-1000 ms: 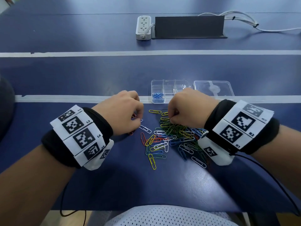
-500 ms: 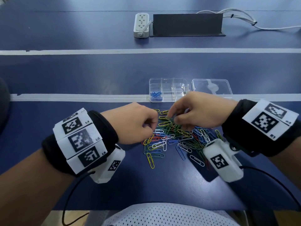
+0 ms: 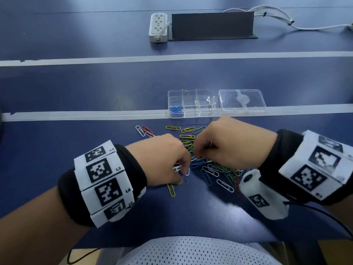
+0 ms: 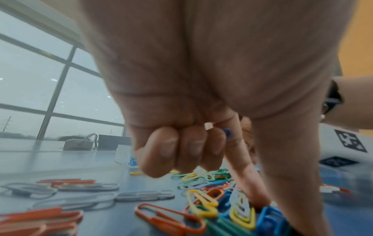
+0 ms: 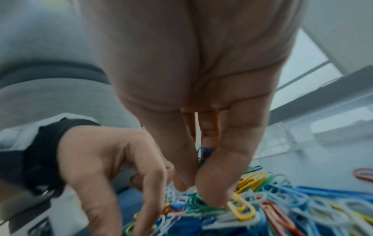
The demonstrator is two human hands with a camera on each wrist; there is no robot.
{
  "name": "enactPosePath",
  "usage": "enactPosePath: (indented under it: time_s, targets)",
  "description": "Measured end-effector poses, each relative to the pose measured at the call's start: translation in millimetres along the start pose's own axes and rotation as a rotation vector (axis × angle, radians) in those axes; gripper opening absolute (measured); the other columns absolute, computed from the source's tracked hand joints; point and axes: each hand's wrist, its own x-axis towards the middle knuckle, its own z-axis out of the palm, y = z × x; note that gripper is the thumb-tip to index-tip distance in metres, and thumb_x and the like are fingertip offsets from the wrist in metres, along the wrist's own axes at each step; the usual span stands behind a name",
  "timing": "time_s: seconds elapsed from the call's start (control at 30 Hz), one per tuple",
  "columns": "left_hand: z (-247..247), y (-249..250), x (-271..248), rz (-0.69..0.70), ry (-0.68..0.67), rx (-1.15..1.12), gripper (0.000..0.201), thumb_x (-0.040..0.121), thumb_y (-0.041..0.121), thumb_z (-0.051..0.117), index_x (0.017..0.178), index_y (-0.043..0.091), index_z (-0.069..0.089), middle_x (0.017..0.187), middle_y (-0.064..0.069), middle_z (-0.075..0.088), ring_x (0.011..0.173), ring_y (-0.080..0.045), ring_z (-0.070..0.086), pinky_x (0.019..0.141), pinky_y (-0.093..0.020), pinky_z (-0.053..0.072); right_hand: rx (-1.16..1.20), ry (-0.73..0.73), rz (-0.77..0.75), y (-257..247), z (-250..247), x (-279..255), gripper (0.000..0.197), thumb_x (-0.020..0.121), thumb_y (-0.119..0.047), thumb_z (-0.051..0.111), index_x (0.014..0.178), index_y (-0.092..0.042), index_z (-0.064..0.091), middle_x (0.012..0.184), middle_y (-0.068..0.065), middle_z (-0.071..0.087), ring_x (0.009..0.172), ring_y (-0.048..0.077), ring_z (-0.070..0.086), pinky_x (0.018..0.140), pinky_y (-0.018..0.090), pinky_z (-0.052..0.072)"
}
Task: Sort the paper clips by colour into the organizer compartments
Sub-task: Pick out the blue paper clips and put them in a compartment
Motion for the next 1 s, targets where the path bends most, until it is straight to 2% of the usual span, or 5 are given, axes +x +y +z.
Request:
enactPosePath:
  time_s: [0.1, 0.37, 0.6, 0.73, 1.0]
  targets:
    - [-1, 1, 2, -0.025, 0.008, 0.009, 0.023, 0.074, 0.042, 0.070, 0.093, 0.030, 0.067, 0.097, 0.007, 0.059, 0.091, -0.011, 0.050, 0.089, -0.034, 0.048, -0.143, -0.015, -0.012, -7, 8, -3, 0.022, 0.083, -0.018, 0.054, 0.092, -0.025, 0.072, 0.090, 0.002, 0.069, 0.086, 0.024, 0.062, 0.074, 0.031, 0.051]
    - [-1, -1, 1, -0.043, 0.019, 0.019, 0.012, 0.077, 0.034, 0.069, 0.089, 0.028, 0.069, 0.082, 0.008, 0.046, 0.083, -0.012, 0.047, 0.084, -0.032, 0.048, -0.255, -0.027, 0.039, -11, 10, 2, 0.013, 0.083, -0.020, 0.053, 0.084, -0.015, 0.066, 0.074, 0.006, 0.041, 0.084, 0.035, 0.061, 0.070, 0.035, 0.052]
    - [-4, -5, -6, -0.006, 0.083, -0.087, 0.006, 0.081, 0.028, 0.060, 0.077, 0.026, 0.064, 0.074, 0.009, 0.054, 0.068, -0.004, 0.047, 0.063, -0.011, 0.035, 0.049, 0.009, 0.111, -1, -5, -5, 0.012, 0.075, -0.024, 0.063, 0.064, -0.027, 0.060, 0.056, -0.012, 0.057, 0.052, 0.000, 0.051, 0.054, 0.011, 0.040]
    - [-9, -5, -7, -0.041, 0.117, -0.178, 0.013, 0.085, 0.025, 0.055, 0.074, 0.030, 0.052, 0.062, 0.014, 0.051, 0.062, 0.013, 0.048, 0.057, -0.003, 0.035, 0.057, -0.055, 0.119, 0, -1, -17, 0.021, 0.076, -0.021, 0.061, 0.093, -0.034, 0.062, 0.059, -0.013, 0.057, 0.055, -0.004, 0.050, 0.065, 0.019, 0.044]
    - [-23, -10, -4, -0.144, 0.155, -0.226, 0.025, 0.093, 0.012, 0.037, 0.098, 0.028, 0.056, 0.069, 0.008, 0.056, 0.065, -0.006, 0.049, 0.062, -0.022, 0.038, -0.132, -0.073, 0.080, -17, 21, -21, 0.019, 0.080, -0.020, 0.051, 0.089, -0.018, 0.067, 0.088, 0.005, 0.066, 0.086, 0.030, 0.060, 0.079, 0.037, 0.052]
